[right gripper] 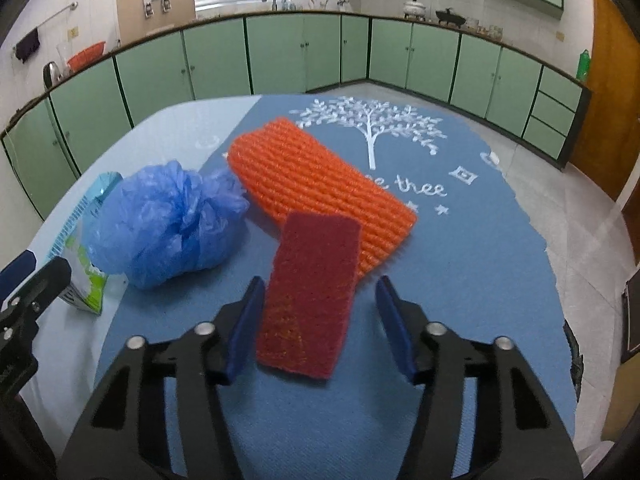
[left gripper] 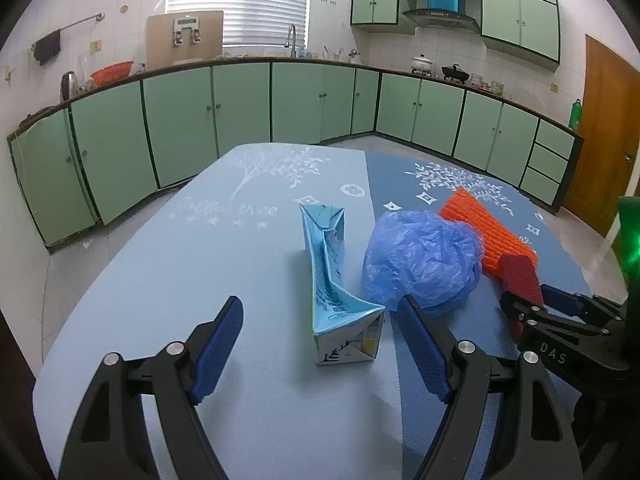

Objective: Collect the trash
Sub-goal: 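Grasp and lift the red scouring pad with the right tool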

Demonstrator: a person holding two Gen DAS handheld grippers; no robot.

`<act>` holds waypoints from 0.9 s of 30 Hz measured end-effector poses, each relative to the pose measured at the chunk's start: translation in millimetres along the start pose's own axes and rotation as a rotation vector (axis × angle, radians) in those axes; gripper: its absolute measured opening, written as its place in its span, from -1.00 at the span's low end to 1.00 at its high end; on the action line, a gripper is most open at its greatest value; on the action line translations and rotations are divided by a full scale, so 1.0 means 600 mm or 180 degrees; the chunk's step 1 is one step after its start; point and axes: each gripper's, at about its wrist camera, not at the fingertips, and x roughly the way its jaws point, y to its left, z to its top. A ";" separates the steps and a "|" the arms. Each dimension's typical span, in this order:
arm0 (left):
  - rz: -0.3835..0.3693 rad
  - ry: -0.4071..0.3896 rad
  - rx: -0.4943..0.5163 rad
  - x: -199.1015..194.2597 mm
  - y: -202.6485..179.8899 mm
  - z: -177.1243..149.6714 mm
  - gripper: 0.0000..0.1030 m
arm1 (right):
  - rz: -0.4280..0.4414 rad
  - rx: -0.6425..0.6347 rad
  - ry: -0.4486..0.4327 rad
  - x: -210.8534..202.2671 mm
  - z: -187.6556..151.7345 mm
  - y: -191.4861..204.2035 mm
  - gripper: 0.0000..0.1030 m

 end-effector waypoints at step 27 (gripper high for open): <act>-0.0132 0.0351 -0.0187 0.065 0.005 0.014 -0.25 | 0.0238 0.0099 -0.0182 -0.047 -0.007 -0.017 -0.16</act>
